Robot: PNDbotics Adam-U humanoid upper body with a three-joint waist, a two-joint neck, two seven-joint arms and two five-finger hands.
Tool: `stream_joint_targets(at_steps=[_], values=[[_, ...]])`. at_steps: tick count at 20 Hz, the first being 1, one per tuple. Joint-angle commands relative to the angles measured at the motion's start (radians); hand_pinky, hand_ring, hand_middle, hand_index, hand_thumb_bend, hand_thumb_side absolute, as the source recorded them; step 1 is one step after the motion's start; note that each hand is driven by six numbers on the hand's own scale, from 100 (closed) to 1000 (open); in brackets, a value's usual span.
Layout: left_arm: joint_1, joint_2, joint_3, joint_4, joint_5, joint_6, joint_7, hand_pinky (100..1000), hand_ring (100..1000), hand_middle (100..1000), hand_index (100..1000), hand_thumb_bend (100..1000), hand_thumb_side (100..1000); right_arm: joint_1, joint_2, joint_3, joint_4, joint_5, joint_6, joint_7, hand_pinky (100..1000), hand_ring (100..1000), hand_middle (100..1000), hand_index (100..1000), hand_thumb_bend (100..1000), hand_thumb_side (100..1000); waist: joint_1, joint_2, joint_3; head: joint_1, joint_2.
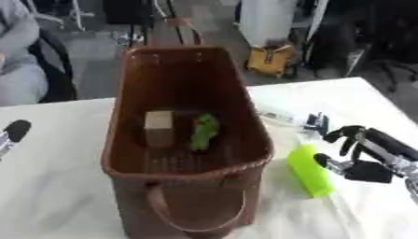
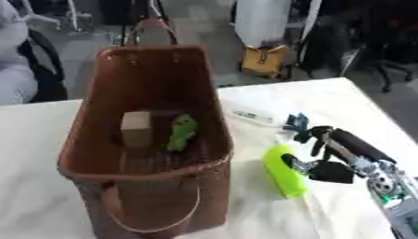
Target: Pick up objects on the table and place them in the box.
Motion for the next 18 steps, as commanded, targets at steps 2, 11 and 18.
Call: stream_joint_targets(at_steps=[2,11,18], values=[[-0.01,0.029,0.003,-0.014,0.003,-0.002,-0.002,672,633,652,791,750,488,-0.022,-0.016,0.0,0.021,0.022,-0.003,0.005,523,615,741,825,446,750,-0.001,-0.013,0.001,-0.001,-0.007],[-0.009,0.027,0.002,-0.014,0.004,-0.003,-0.003,672,633,652,791,750,490,-0.073,0.008,0.01,0.103,0.056,-0.006,0.01,525,618,742,825,449,751,0.001,-0.014,0.002,-0.003,-0.008],[-0.009,0.026,0.002,-0.014,0.005,-0.003,-0.003,672,633,652,791,748,491,-0.106,0.023,0.014,0.168,0.105,-0.007,0.006,528,622,742,823,452,751,0.002,-0.014,0.003,-0.005,-0.008]])
